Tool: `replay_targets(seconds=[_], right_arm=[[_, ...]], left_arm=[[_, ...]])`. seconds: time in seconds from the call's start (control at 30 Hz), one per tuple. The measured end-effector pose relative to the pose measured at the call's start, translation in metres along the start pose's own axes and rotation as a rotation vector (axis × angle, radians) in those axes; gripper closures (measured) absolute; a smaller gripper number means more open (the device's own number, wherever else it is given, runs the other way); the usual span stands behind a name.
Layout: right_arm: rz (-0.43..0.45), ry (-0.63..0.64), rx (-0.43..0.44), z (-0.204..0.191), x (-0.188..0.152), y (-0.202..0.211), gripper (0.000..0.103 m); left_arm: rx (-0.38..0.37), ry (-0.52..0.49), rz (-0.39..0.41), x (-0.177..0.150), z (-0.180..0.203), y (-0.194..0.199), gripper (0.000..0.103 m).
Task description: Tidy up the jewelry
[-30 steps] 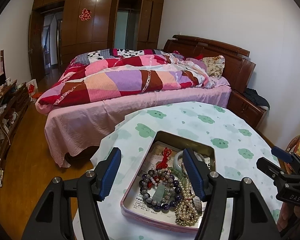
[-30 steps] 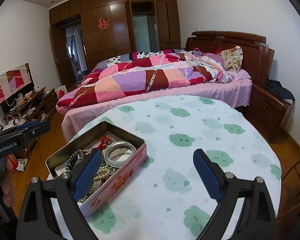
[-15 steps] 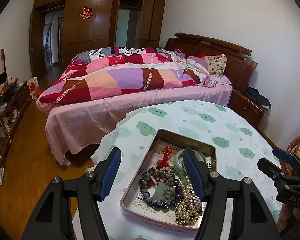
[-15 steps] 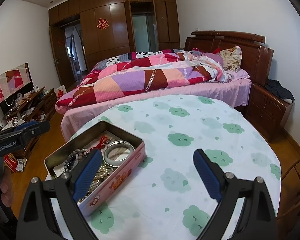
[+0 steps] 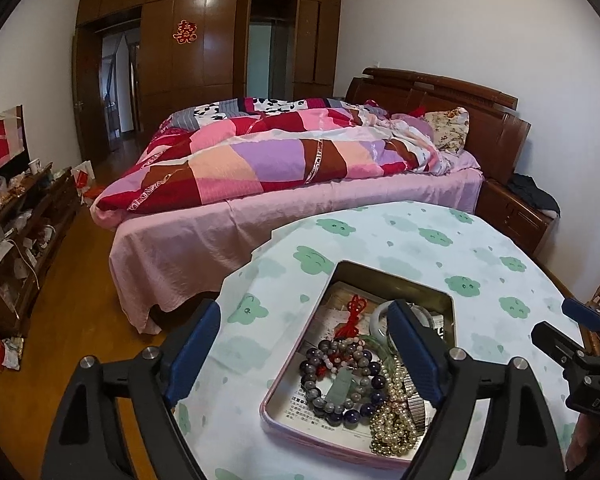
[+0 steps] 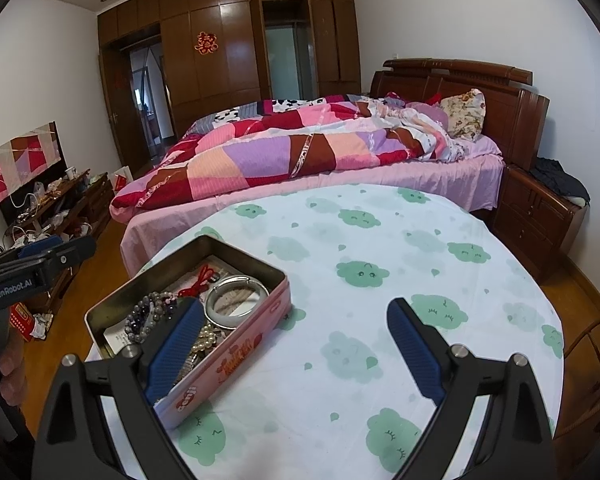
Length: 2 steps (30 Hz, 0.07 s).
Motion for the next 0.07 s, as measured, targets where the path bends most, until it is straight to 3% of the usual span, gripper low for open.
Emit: replay_targets(seconds=[0.07], right_arm=[[-0.002,-0.001,-0.003,-0.0007,0.0,-0.001,0.008]], left_arm=[[-0.007,-0.003,-0.002,0.0002,0.0012,-0.0001,0.018]])
Point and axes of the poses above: each gripper's, at about its wrist camera, not at the fingertips, and y roughly against the way its jaws point, z to its right, x to its top, the point moved 2 cm from there along -y, roughly the way its jaws point, and after that the axes turned 13 degrees about z, right-handed, at the moved point
